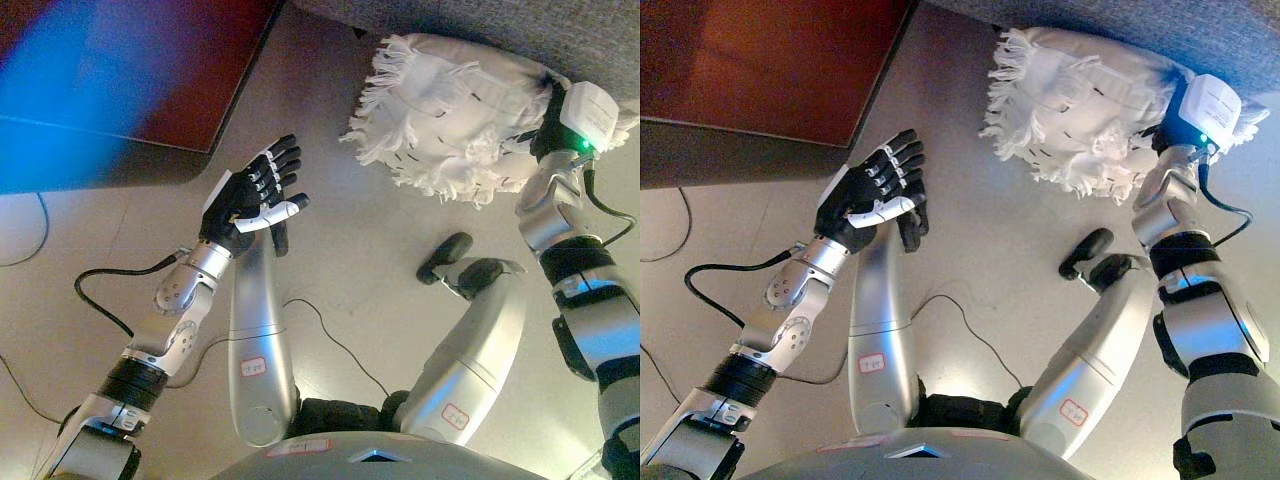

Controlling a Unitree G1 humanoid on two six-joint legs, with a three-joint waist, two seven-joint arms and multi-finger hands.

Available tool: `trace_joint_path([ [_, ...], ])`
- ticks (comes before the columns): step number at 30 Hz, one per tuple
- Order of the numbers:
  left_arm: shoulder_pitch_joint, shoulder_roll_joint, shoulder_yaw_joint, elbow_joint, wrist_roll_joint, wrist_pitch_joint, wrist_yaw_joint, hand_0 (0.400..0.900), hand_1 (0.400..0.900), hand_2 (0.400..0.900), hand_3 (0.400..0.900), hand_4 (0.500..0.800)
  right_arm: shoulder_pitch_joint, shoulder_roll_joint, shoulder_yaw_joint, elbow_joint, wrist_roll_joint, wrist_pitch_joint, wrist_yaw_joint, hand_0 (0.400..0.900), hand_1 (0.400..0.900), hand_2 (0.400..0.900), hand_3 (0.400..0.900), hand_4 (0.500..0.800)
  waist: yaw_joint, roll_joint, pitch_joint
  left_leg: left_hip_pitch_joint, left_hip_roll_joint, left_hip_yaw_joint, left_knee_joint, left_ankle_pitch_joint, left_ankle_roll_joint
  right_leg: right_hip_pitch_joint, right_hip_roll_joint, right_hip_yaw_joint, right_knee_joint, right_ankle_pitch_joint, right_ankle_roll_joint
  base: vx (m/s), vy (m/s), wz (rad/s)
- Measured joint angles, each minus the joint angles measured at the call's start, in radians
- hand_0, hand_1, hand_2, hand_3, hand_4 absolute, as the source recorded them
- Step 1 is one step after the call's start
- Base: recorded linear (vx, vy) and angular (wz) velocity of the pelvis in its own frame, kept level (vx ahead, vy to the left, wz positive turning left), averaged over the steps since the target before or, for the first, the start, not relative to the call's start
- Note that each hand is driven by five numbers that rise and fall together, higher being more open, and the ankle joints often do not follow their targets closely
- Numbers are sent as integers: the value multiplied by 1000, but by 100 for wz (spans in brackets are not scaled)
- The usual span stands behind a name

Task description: Pick up the pillow and put it on the sofa.

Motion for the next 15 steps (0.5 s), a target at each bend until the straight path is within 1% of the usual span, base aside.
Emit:
trace_joint_path([
  [1,-7,-2,-9,0,-2,0,-4,900,900,900,900,800,-11,2,10,15,7,24,8,900,900,900,900,800,8,4,0,-3,-2,-1,4,0,0,0,-1,3,6,-4,3,41,37,26],
  [2,-22,-4,-19,-2,-2,0,-7,900,900,900,900,800,-23,7,10,50,13,56,33,561,561,561,561,596,20,6,0,-4,-6,0,10,0,0,-1,-7,14,29,-21,8,50,33,25],
  [3,-25,-7,-19,-2,-2,0,-7,900,900,900,900,800,-27,8,10,62,19,72,47,561,561,561,561,596,22,6,0,-4,-9,0,11,0,0,0,-14,18,40,-31,10,52,40,21],
  [4,-30,-10,-19,-2,-5,0,-7,900,900,900,900,800,-41,9,10,84,39,97,68,400,400,400,400,500,25,6,0,-6,-16,1,20,0,-1,0,-20,29,55,-48,15,42,44,18],
  [5,-26,-12,-22,-2,-11,0,-8,900,900,900,900,800,-52,10,9,92,58,106,86,400,400,400,400,500,25,10,-1,-6,-25,-13,38,-4,-1,0,-23,40,67,-53,23,30,46,12],
  [7,-9,-29,-24,1,-19,9,-11,900,900,900,900,800,-66,1,9,95,77,117,111,400,400,400,400,500,31,16,-2,-11,-30,-15,60,-8,-2,-2,-30,47,75,-55,26,25,33,9],
  [10,-21,-40,-24,1,-19,11,-14,900,900,900,900,800,-71,-11,4,94,131,125,115,400,400,400,400,500,39,16,-2,-17,-30,-12,44,-8,-2,-3,-32,44,73,-55,27,9,7,2],
  [11,-23,-43,-26,0,-19,11,-16,900,900,900,900,800,-70,-17,-6,90,153,124,115,400,400,400,400,500,39,17,-3,-15,-34,-15,60,-17,5,-2,-36,43,68,-56,27,0,0,0],
  [12,-11,-49,-26,-2,-19,14,-16,900,900,900,900,800,-66,-21,-10,83,169,124,115,400,400,400,400,500,44,23,-4,-9,-31,-31,79,-25,-10,3,-35,41,74,-56,28,0,0,0],
  [13,-2,-55,-28,-1,-19,25,-16,900,900,900,900,800,-63,-22,-12,82,176,123,114,400,400,400,400,500,44,24,-4,-8,-32,-33,81,-32,-12,3,-37,40,73,-56,28,0,0,0],
  [15,-13,-61,-37,-2,-19,32,-16,900,900,900,900,800,-62,-21,-32,82,205,123,111,400,400,400,400,500,43,24,-4,-7,-32,-32,70,-31,-11,7,-37,33,67,-55,27,0,0,0],
])
